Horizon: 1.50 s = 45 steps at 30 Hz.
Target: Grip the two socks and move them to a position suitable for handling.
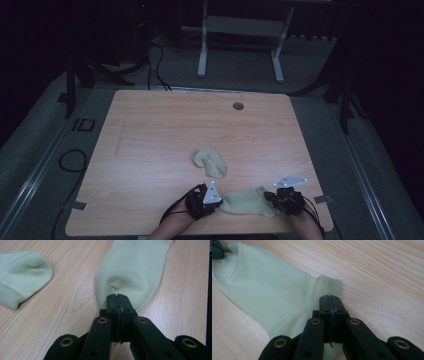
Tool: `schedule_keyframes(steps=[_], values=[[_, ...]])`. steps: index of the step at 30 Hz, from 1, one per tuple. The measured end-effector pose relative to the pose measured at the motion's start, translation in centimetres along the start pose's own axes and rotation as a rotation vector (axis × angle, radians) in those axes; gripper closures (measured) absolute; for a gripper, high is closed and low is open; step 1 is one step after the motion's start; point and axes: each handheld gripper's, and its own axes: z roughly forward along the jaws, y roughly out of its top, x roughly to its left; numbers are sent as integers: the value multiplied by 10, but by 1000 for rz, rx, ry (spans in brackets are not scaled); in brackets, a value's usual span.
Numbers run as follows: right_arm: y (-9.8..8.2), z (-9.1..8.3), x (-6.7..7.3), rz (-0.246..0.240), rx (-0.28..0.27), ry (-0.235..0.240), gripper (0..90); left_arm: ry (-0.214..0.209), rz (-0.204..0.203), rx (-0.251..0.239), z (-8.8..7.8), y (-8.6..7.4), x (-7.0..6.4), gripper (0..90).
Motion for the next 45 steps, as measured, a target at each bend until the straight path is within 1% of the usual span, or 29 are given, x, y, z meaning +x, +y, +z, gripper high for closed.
schedule_keyframes(steps=[1, 3, 6, 10, 12, 13, 14, 15, 17, 18, 21, 22, 23, 26, 28, 29, 31, 33, 35, 38, 42, 43, 45], values=[[-1, -1, -1, 10, -2, 1, 891, 3, -7, -1, 1, 1, 0, 882], [-3, -3, -3, 7, 3, -16, 891, 8, 4, 3, 2, 2, -1, 883], [-5, -5, -6, 20, 4, -9, 890, 10, 8, 4, 3, 4, -3, 883], [-7, -6, -8, 24, 3, -9, 883, 4, -4, -6, 4, 4, -2, 881], [-6, -6, -8, 27, 4, -5, 859, 0, -9, -17, 4, 3, -2, 874], [-5, -6, -7, 28, 6, 2, 848, -14, -19, -26, 4, 2, -1, 861], [-4, -7, -7, 31, 3, 11, 839, -28, -29, -39, 3, 2, 0, 827], [-3, -8, -6, 32, -3, 17, 827, -27, -36, -43, 2, 2, 0, 794], [1, -11, -4, 32, -18, 26, 800, -25, -32, -52, -1, 3, -2, 690], [3, -13, -4, 28, -24, 29, 788, -28, -34, -59, -3, 3, -2, 678], [13, -16, -2, 18, -41, 31, 736, -12, -45, -77, -11, 4, -1, 659], [17, -16, -2, 15, -44, 33, 720, -4, -60, -83, -14, 3, 0, 645], [22, -17, -1, 7, -46, 32, 694, -2, -66, -88, -16, 2, 1, 640], [34, -17, 2, -13, -55, 35, 660, -1, -91, -106, -23, -3, 4, 640], [44, -15, 5, -32, -58, 30, 625, 1, -101, -107, -27, -8, 5, 640], [48, -14, 7, -37, -59, 27, 622, 1, -97, -101, -29, -10, 5, 640], [57, -12, 10, -54, -60, 25, 600, 1, -107, -100, -32, -15, 6, 641], [65, -9, 15, -64, -64, 25, 571, -2, -123, -102, -35, -20, 9, 640], [73, -7, 20, -75, -71, 34, 545, -6, -151, -109, -38, -25, 13, 640], [84, -1, 27, -95, -67, 43, 517, -3, -173, -121, -43, -30, 17, 626], [101, 11, 31, -108, -55, 48, 506, 6, -199, -134, -47, -36, 19, 621], [106, 13, 32, -111, -52, 48, 505, 9, -202, -130, -47, -36, 19, 600], [117, 20, 34, -121, -46, 49, 500, 16, -203, -132, -48, -38, 20, 600]])
